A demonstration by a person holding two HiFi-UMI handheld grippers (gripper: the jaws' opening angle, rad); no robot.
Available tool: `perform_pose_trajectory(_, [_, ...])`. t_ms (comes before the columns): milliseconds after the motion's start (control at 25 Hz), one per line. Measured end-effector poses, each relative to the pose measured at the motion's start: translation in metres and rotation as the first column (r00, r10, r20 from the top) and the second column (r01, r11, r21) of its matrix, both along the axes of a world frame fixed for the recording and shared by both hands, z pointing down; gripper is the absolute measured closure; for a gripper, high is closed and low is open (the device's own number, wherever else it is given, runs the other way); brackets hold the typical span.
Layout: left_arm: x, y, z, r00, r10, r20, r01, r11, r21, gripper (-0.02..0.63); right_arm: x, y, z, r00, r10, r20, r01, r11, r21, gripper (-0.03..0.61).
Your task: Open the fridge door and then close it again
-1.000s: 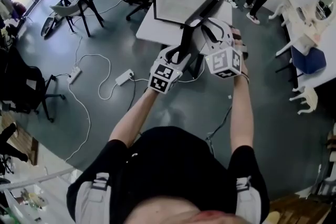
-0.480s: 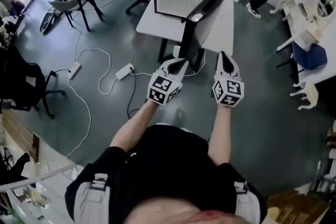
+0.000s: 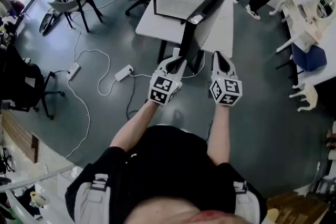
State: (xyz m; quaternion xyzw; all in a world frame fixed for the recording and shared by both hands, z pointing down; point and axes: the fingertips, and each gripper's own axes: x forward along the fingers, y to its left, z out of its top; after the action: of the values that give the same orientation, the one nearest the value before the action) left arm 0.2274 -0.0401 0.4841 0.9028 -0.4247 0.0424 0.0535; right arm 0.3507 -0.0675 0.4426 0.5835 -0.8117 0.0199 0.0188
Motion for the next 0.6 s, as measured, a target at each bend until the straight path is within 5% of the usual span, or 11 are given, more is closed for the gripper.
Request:
perform_pose_trajectory(160, [-0.002,-0.012,0.001,0.998,-0.039,0.050,0.039,0.999,0.006,0.508,-0.027,-0.014,-0.015,0.994,-0.109,-0.026,0.110,0.994,0.019,0.584])
perform_pose_trajectory(400, [-0.004,-0.033,0.007,0.984,-0.123,0.126,0.121,0.992,0.024,0.505,-0.071,-0.029,-0.035,0.965,-0.253,-0.075,0.257,0.965,0.051,0.584])
perform_pose_trajectory(600, [0.004,-0.041,0.001,0.988,-0.094,0.120,0.089,0.995,0.050,0.506,-0.086,-0.036,-0.040,0.950,-0.297,-0.091,0.304,0.950,0.067,0.584])
